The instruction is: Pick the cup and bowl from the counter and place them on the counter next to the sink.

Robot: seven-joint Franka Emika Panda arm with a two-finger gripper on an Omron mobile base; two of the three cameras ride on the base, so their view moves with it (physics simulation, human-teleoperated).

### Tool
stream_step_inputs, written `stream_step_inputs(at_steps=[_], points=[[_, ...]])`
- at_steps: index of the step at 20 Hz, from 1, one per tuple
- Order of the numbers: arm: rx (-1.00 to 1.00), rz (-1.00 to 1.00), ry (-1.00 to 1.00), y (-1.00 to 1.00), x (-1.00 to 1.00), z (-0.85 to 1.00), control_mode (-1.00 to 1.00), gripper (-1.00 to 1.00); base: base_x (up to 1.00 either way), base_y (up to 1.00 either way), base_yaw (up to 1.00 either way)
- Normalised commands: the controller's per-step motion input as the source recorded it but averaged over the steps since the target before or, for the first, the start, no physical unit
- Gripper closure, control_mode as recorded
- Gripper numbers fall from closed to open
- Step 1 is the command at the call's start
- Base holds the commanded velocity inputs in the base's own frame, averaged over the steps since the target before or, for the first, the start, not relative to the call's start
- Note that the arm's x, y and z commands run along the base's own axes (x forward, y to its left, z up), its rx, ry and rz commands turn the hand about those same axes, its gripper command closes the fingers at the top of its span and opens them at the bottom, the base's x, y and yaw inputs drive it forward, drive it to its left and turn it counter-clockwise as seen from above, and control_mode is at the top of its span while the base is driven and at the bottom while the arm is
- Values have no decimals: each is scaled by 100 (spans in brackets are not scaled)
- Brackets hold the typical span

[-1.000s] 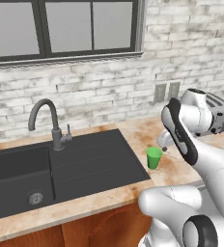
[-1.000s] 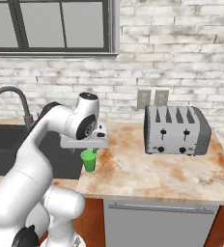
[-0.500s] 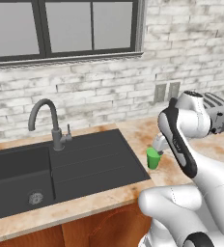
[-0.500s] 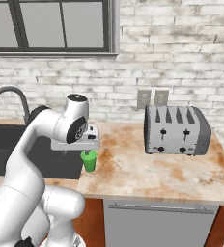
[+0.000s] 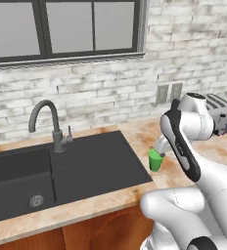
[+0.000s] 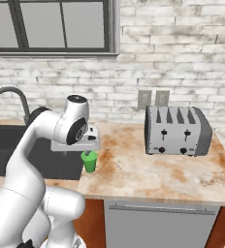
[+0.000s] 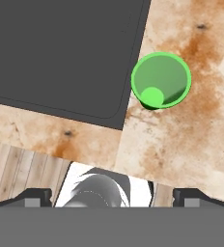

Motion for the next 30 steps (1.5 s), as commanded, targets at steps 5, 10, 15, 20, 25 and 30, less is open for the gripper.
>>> stream_step_inputs(at_steps=[5,10,15,20,25,30], points=[[0,0,0,0,0,0,100,-100,-66,0,0],[0,0,0,0,0,0,100,-100,-66,-14,-5],[0,0,0,0,0,0,100,-100,-55,-32,-51],[0,0,0,0,0,0,100,-100,-32,-2,-73],[0,0,0,0,0,0,100,-100,-17,0,-74],[0,0,0,0,0,0,100,-100,-38,0,-73]])
